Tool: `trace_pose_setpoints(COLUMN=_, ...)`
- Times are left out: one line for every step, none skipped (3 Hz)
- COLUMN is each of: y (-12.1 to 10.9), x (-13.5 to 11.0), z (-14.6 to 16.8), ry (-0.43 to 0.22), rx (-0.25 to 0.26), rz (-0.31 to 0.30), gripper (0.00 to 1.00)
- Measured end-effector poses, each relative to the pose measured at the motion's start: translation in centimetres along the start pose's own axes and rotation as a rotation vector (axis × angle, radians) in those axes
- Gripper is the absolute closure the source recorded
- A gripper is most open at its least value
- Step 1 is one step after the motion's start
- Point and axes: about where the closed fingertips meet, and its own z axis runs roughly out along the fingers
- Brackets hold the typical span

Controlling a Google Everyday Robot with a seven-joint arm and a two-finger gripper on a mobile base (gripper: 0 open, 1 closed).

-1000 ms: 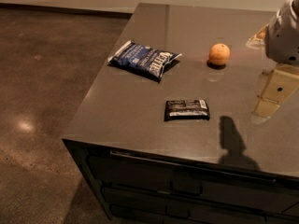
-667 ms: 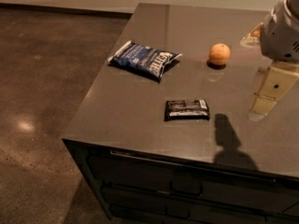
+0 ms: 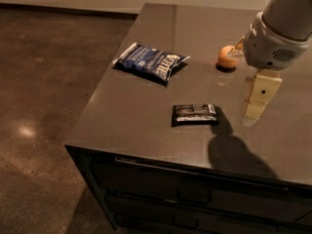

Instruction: Pick rxbar chocolate

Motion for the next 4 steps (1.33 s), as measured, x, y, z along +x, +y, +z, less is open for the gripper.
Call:
trace_pose_setpoints(y=-0.9, x=-0.2, z=2.5, ry=0.016, rx=-0.030, rz=-0.019, gripper=0.00)
trace_pose_setpoints(y=-1.6, x=0.0, z=4.9, ry=0.038, rx=-0.062, rz=-0.023, gripper=0.00)
trace_pose_setpoints(y=-1.2, x=-0.7, z=6.8, ry=0.041, rx=-0.091, rz=-0.044, gripper=0.00)
trace_pose_setpoints(y=-0.3, x=-1.5, z=8.6, ry=0.045, rx=-0.118, rz=-0.066, gripper=0.00)
